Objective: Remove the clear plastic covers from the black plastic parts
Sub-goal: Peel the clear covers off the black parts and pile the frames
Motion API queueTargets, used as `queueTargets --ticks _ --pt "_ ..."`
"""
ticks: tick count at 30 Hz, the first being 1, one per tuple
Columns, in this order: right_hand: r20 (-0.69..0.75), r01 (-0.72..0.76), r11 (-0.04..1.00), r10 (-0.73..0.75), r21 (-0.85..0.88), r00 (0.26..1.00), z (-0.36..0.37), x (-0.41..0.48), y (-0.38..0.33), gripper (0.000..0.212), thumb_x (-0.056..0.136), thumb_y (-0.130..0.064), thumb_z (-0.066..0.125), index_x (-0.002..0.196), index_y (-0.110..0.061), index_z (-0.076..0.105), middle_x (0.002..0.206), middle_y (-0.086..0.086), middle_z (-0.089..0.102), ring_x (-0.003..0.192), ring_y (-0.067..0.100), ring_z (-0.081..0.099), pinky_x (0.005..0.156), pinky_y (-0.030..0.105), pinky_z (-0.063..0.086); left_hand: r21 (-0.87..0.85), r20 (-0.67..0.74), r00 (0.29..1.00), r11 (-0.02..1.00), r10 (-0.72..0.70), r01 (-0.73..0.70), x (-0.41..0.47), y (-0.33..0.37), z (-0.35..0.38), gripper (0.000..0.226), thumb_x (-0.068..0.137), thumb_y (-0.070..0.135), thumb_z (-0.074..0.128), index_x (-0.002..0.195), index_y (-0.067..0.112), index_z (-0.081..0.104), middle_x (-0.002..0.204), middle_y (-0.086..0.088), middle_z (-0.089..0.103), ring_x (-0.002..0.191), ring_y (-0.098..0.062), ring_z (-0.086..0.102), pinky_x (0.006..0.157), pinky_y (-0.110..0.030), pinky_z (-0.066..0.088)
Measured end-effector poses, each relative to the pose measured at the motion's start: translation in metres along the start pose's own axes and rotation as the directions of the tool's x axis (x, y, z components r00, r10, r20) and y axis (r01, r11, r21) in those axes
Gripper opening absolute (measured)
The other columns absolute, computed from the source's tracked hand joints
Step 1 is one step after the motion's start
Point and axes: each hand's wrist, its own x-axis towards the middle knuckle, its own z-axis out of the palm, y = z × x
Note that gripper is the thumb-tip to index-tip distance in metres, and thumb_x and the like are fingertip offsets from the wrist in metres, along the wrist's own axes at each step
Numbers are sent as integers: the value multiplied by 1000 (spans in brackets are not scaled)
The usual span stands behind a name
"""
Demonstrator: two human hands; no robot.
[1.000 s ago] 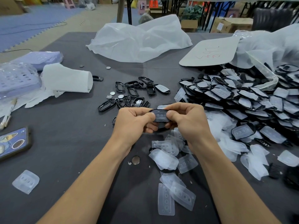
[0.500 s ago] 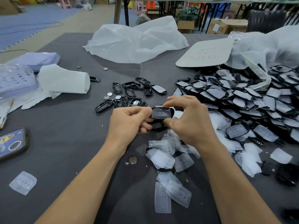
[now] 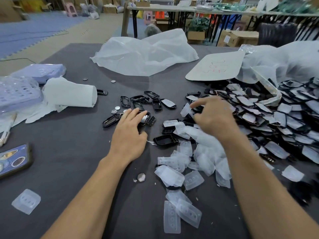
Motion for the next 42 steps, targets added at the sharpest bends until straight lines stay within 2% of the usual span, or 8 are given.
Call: queueTargets --ticks 9,11,14,19,24,30,39,42 --pt "59 26 991 -34 132 998 42 -20 -16 36 84 -4 64 108 -26 80 91 -5 76 96 20 68 102 37 50 27 -231 973 1000 6 0 2 -6 0 12 90 19 73 94 23 83 104 6 79 107 -15 66 121 -34 26" --pt "41 34 985 -41 168 998 45 -18 -24 34 85 -5 62 104 -27 81 71 -13 67 84 18 63 101 36 51 -86 -339 934 992 -111 87 -1 -2 -7 13 89 23 71 89 29 83 92 13 79 96 -15 69 100 -34 45" --pt "33 121 980 -128 159 991 54 -11 -43 25 88 -15 65 101 -28 81 95 -5 78 102 21 67 106 36 46 -298 -430 841 931 -329 212 -4 2 -17 15 85 36 64 83 45 76 64 19 69 75 -18 68 73 -28 44" --pt "136 299 945 -282 -132 950 77 2 -66 21 88 -40 70 105 -31 78 106 -6 74 112 25 60 104 37 34 -705 -234 865 690 -444 164 1 0 -18 18 81 21 70 76 33 82 70 8 77 68 -16 78 56 -32 62" --pt "80 316 937 -307 -147 948 82 6 -67 13 95 -30 64 95 -24 75 96 -3 73 104 23 61 102 33 28 -780 -135 889 600 -439 178 6 -6 -17 6 70 35 82 74 32 84 79 4 80 82 -21 78 87 -42 63" --pt "-236 132 964 -76 232 969 61 -25 -51 26 94 -16 53 73 -12 69 60 3 65 59 23 53 80 38 51 -812 23 945 545 -326 209 3 1 -14 18 77 0 84 64 12 81 79 5 80 103 -6 74 70 -19 57" --pt "-138 71 720 34 691 990 53 -66 -43 14 88 -19 73 78 -30 75 68 -17 72 62 3 67 56 15 48 -843 53 940 490 -338 223 -5 11 -11 48 81 -15 74 113 21 72 87 -5 81 76 -17 78 63 -19 58" --pt "-121 37 669 80 742 989 54 -67 -40 26 88 -6 68 83 -31 75 65 -12 70 52 3 59 50 13 41 -823 41 922 510 -384 249 -6 12 -9 27 84 -5 78 98 18 80 78 -5 79 59 -15 71 54 -22 55"
